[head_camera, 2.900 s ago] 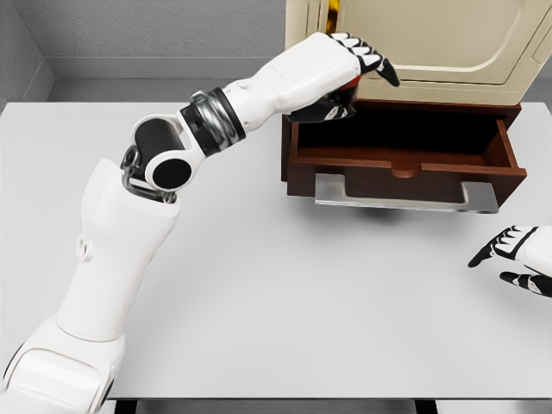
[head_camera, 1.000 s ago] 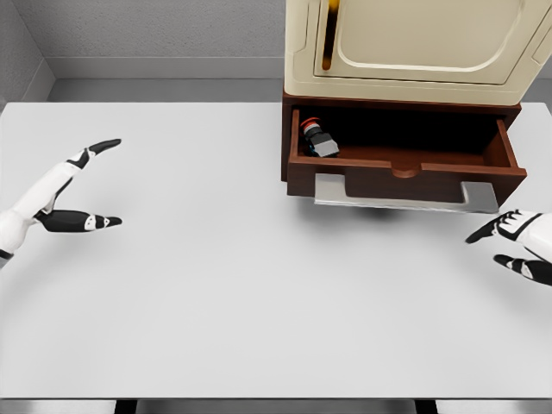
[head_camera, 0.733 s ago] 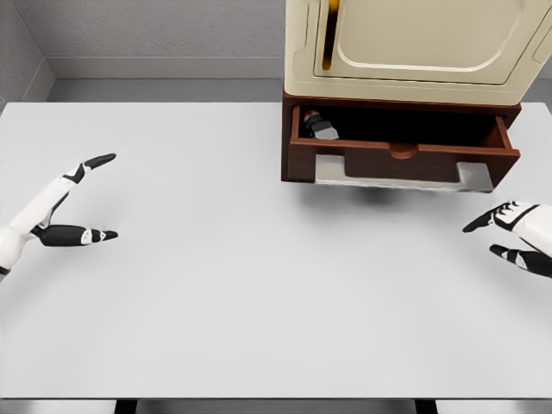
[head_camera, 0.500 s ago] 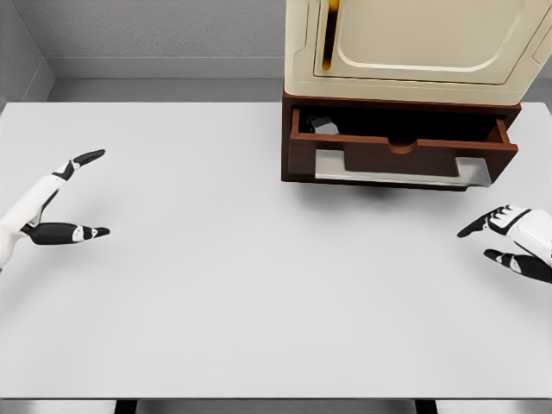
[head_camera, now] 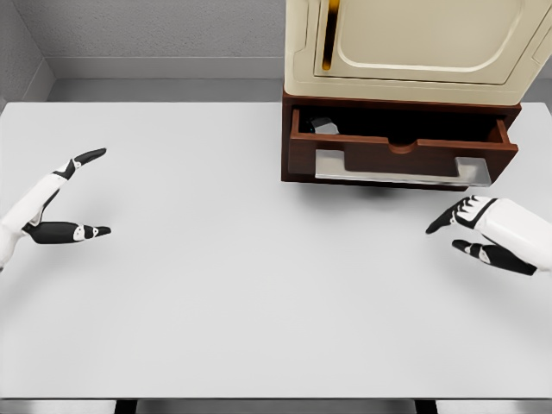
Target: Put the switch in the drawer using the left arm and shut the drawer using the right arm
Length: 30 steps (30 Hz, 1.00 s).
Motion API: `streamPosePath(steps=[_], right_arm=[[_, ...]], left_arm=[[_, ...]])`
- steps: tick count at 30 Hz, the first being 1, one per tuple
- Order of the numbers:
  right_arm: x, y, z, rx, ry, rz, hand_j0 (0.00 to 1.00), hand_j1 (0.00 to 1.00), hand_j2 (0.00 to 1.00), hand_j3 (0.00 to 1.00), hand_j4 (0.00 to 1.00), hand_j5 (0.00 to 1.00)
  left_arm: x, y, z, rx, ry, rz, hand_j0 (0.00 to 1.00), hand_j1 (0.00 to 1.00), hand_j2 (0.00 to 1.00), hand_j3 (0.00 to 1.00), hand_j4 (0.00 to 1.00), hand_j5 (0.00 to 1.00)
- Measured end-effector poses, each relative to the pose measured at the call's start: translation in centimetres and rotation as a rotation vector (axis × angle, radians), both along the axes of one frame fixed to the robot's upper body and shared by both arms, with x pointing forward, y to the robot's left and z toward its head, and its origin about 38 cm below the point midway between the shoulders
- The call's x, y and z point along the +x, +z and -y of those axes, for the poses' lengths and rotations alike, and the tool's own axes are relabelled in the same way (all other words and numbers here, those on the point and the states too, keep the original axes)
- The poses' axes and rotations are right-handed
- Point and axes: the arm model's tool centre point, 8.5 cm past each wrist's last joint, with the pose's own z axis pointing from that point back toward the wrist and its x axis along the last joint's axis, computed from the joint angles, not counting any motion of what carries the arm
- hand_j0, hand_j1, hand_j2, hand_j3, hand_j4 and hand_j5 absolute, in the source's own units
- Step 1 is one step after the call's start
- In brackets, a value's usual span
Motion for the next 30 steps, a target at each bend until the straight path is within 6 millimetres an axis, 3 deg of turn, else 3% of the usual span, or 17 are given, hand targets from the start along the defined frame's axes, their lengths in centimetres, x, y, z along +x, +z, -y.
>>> streamPosePath(steps=[17,30], right_arm=[[0.7,-0.1,-1.6,0.080,-0.002,0.037,0.61,0.61,0.61,0.61,0.61,0.61],[1.9,1.1,-2.4,0.119,0.000,0.096,0.61,0.61,0.61,0.61,0.61,0.61]], left_arm=[[0.0,0.1,0.3,-0.001,-0.006,0.007,1.00,1.00,1.00,1.00,1.00,1.00],[0.0,0.1,0.4,-0.002,-0.007,0.006,1.00,1.00,1.00,1.00,1.00,1.00]])
